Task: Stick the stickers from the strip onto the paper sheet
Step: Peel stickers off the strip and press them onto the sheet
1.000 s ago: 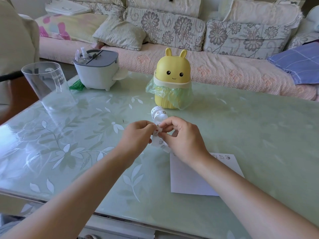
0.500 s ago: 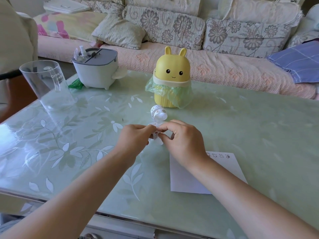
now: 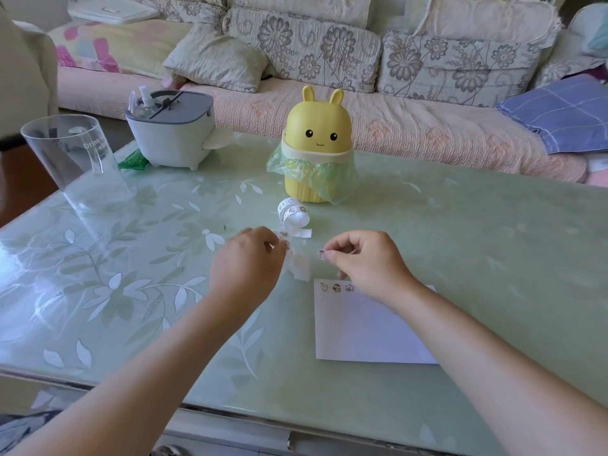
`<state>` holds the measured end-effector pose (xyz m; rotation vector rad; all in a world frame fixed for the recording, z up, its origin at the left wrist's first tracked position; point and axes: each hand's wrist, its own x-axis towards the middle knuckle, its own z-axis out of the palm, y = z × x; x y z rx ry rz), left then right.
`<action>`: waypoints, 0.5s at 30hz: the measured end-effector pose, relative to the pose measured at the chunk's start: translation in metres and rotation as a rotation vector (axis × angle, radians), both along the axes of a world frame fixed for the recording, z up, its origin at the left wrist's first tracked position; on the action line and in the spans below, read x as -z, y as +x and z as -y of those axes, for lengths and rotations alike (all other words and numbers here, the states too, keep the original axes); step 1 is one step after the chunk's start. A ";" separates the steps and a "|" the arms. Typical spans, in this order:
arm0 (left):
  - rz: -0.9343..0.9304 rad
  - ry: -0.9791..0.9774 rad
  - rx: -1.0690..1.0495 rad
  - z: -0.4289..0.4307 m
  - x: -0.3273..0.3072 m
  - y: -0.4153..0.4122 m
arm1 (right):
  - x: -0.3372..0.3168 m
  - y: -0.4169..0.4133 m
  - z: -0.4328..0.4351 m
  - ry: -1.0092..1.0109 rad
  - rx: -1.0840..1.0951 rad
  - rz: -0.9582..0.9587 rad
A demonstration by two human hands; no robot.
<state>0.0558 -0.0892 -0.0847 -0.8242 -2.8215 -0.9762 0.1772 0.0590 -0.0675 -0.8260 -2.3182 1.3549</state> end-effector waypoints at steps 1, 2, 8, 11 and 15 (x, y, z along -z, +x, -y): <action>-0.066 0.016 0.022 0.000 0.002 0.002 | 0.001 0.004 -0.003 -0.046 0.006 0.041; -0.135 0.042 0.057 0.000 0.003 0.004 | 0.002 0.008 -0.004 -0.088 0.008 0.091; -0.342 0.131 0.523 0.003 0.010 0.022 | 0.012 0.024 -0.005 -0.200 -0.011 0.264; -0.267 0.065 0.685 0.006 0.023 0.028 | 0.014 0.027 -0.003 -0.188 -0.009 0.283; -0.265 -0.028 0.780 0.014 0.040 0.025 | 0.015 0.027 -0.001 -0.147 -0.021 0.293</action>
